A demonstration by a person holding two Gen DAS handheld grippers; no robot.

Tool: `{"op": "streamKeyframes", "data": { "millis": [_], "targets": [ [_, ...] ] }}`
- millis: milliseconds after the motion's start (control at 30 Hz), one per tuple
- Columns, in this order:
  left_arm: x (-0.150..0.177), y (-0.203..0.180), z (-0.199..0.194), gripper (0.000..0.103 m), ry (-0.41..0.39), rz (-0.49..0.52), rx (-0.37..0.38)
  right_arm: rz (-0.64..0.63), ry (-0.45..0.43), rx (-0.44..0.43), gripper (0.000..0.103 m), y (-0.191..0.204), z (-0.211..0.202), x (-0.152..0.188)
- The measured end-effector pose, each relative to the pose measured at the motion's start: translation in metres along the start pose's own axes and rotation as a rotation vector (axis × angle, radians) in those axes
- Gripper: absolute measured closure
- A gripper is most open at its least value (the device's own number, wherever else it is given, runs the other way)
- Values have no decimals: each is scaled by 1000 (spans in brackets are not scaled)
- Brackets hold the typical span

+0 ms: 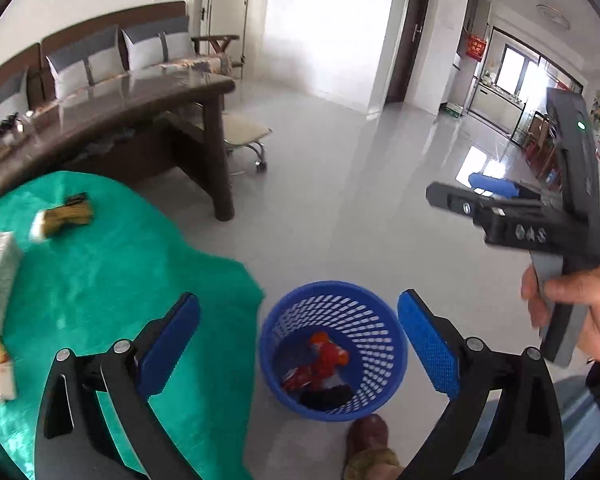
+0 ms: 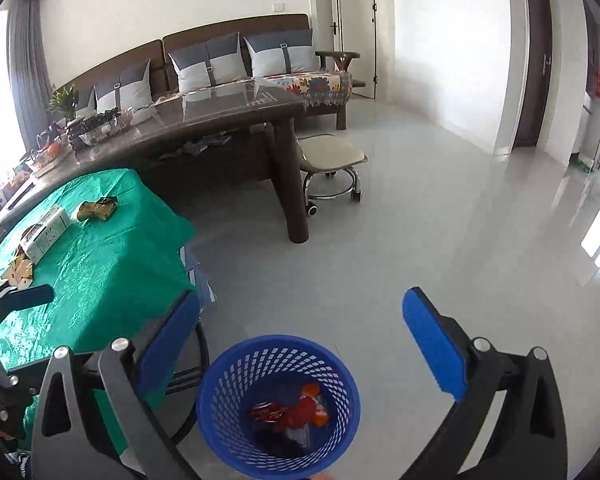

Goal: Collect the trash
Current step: 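Return both tools over the table toward the remaining trash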

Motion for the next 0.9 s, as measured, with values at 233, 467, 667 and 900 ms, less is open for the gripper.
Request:
{"op": "streamKeyframes", "data": {
  "millis": [233, 467, 667, 900],
  "targets": [
    [64, 61, -60, 5, 63, 21, -215, -118, -55, -58, 5, 77, -18, -5],
    [119, 145, -132, 5, 81, -92, -374, -182, 58, -269, 5, 197, -21, 4],
    [150, 203, -173, 5, 75, -241, -432, -372, 131, -312, 5, 303, -11, 35],
    [158, 226, -184, 5, 59, -353, -343, -418, 210, -311, 5, 331, 13, 51]
  ]
}}
Point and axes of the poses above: each gripper's, at about its wrist camera, not at the fingertips, and z roughly the way its jaws point, y to its left, x to its underside, the point moved 3 cm from there along z, roughly the way its jaws point, and after that the axes turned 9 degrees about x, right-handed, at the moved point
